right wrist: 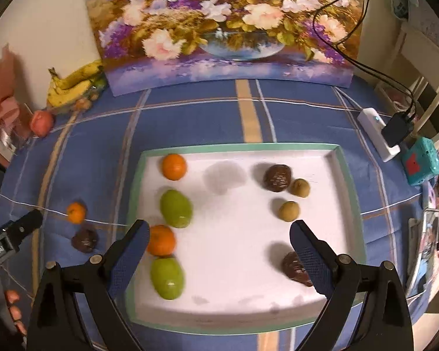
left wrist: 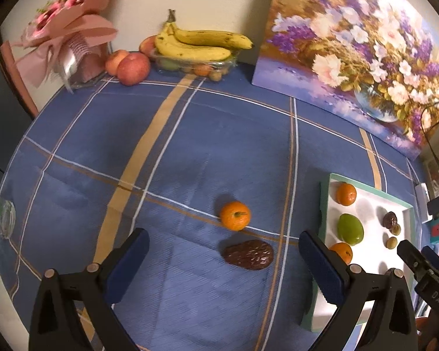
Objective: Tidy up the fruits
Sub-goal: 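Move both open grippers from the tray to the last orange and dark brown fruit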
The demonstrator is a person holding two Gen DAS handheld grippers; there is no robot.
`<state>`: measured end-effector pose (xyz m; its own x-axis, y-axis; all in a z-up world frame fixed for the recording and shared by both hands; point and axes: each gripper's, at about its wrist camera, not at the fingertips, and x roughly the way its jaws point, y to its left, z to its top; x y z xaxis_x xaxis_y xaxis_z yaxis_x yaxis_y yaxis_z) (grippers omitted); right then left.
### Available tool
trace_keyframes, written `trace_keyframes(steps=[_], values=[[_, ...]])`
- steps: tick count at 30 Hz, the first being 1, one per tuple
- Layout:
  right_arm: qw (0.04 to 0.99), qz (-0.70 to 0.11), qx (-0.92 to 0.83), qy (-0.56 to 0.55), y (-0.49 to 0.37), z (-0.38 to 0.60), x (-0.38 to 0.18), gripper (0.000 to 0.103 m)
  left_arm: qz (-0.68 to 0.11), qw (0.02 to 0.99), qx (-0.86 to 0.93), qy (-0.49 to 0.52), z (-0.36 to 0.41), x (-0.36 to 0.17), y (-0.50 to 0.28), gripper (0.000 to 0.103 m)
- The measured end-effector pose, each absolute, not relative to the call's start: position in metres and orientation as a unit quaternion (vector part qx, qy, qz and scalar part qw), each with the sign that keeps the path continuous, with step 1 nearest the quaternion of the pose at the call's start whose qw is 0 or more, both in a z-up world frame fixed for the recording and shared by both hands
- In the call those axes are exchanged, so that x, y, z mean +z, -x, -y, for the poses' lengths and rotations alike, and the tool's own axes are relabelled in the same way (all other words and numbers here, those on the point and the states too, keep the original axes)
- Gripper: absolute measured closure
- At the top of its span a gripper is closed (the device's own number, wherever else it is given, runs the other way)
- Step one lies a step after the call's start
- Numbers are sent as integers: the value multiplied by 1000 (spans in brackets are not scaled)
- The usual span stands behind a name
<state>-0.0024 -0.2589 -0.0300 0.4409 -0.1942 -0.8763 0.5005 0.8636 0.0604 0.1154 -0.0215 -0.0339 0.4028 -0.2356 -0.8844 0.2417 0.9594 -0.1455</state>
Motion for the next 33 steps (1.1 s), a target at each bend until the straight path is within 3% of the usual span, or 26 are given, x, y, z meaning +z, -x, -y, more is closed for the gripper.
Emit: trace_keyframes(steps=[10,33], values=[[853,-465,-164,-170,-17,227,-19,7,-497,858,-120,46,-20,-24,-128,0],[856,-478,-100,-167,-54,173,-32,7,-493,864,-100,1,-56,-21,-146,0]])
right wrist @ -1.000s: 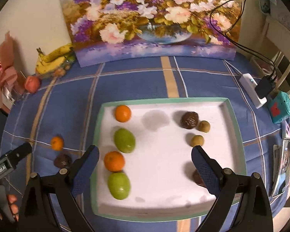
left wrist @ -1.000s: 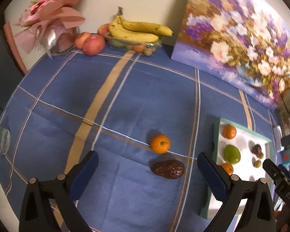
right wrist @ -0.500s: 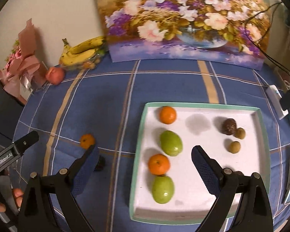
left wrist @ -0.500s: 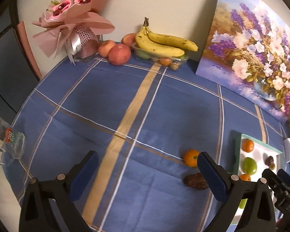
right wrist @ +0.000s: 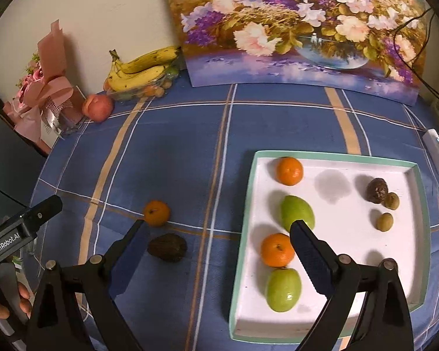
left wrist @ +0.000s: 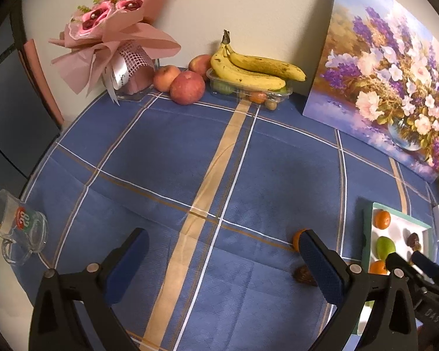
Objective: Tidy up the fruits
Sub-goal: 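Move both open grippers from the tray to the last orange and dark brown fruit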
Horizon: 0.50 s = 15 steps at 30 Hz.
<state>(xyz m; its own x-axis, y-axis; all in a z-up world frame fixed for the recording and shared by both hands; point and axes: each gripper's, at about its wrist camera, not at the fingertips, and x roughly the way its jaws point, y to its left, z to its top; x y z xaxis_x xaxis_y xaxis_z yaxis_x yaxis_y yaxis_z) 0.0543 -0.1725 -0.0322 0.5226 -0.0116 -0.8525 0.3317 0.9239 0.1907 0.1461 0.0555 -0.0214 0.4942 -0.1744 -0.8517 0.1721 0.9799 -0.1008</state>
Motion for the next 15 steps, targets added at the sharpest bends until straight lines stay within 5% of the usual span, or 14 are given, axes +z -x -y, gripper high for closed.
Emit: trace_keyframes(steps=[15], values=[[857,-483,-68,-165,-72,150,-46,7,-518,848,-102,48,-66,-34,-160,2]])
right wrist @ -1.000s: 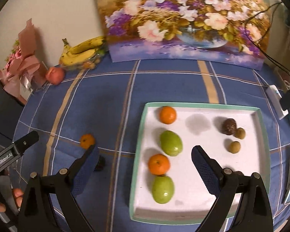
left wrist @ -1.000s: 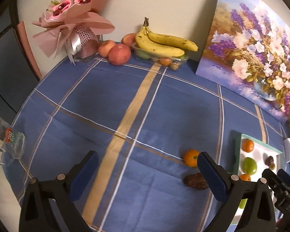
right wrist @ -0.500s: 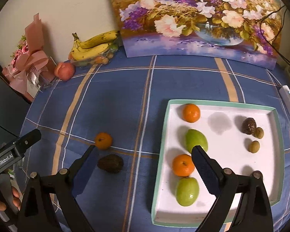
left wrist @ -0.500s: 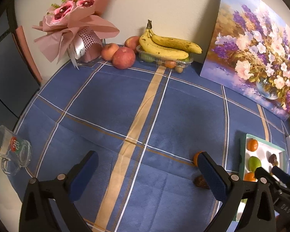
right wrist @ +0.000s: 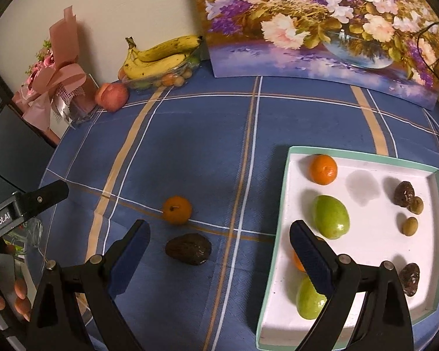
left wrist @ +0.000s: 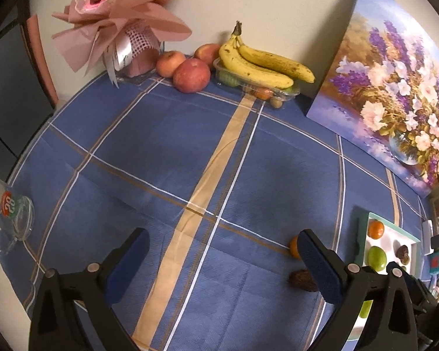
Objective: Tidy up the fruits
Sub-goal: 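Move both open grippers from the tray to the last orange and dark brown fruit, then grasp the dark brown oval fruit with the right gripper while the left grasps the orange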
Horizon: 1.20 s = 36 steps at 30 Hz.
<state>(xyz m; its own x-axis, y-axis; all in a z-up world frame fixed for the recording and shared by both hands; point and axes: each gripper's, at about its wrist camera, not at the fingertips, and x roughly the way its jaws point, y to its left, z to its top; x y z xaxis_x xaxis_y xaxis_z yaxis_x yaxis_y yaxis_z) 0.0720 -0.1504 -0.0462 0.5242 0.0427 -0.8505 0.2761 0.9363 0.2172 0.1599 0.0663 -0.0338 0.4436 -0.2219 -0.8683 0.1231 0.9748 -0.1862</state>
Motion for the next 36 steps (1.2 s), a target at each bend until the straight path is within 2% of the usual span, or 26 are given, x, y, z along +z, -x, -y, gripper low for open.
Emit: trace_keyframes(steps=[8,18,26,27,29,34,36], values=[[854,-489,-64,-167,-80,147,-57,7,-548,829,-97,59,-64,-60,-169,3],[832,-534,-44,-142,-93,127,-93,7,-595,800,-55,56,-70,-102,-179,3],[819,-564,-24,-102,-101,102,-114,8,-598,799,-36,55,-79,-109,-182,3],[817,-568,-23,-97,-102,100,-117,9,-598,799,-37,56,-79,-108,-181,3],[814,-574,-23,-90,-103,97,-121,18,-600,797,-41,56,-76,-109,-182,3],[812,-579,-19,-78,-102,92,-124,20,-602,796,-45,53,-71,-109,-182,3],[812,-578,-17,-77,-104,90,-123,32,-601,796,-46,54,-71,-109,-182,3]])
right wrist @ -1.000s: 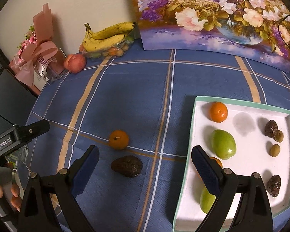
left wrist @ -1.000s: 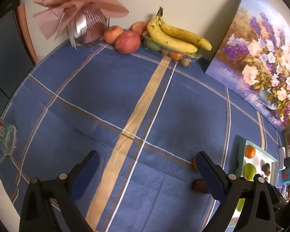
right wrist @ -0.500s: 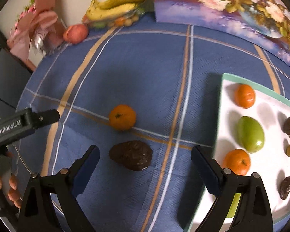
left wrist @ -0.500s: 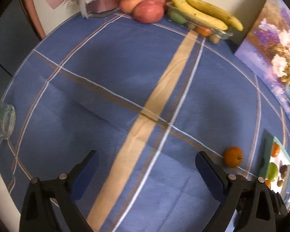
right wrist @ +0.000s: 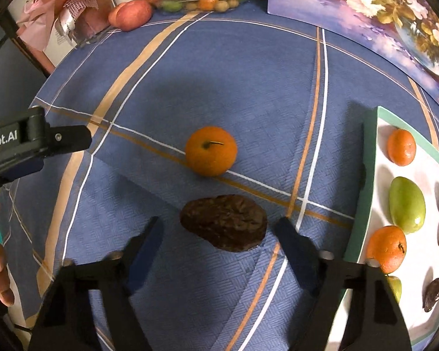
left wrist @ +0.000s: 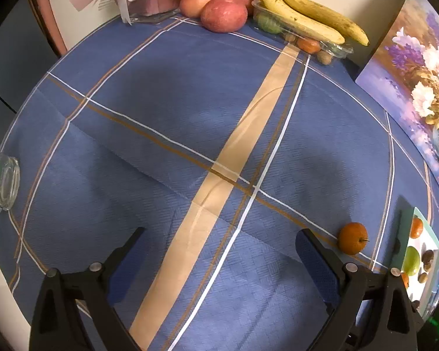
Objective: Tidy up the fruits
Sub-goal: 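Grasp the dark brown oval fruit with the right gripper while the left grasps the orange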
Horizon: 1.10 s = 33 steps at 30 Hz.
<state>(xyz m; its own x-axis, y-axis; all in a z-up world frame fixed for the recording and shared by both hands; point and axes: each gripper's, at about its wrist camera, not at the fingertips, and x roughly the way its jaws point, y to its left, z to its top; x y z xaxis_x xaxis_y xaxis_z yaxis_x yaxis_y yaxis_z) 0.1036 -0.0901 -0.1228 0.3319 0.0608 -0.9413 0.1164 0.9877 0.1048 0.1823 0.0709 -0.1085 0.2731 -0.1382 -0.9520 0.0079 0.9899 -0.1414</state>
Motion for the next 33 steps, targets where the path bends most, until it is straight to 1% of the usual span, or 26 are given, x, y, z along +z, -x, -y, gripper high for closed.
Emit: trace_keyframes(steps=[1,3,4,5,22,33], values=[[813,-577,-17,-76,-104,90,-123,36,-601,796,-46,54,-71,-108,-182,3],[813,-577,-16,-74,-104,89,-122,40,-601,796,-44,54,-71,-108,-183,3],[813,-577,-19,-72,-104,89,-122,44,-601,796,-44,55,-70,-108,-183,3],[814,-577,-20,-71,-103,90,-121,45,-601,796,-43,56,-71,-108,-183,3],[830,-548,-28,-101,-90,114,-94,45,-588,801,-86,79,-55,-96,-181,3],[845,-514,-49,-139,-75,153,-64,45,-588,796,-117,88,-30,-91,-179,3]])
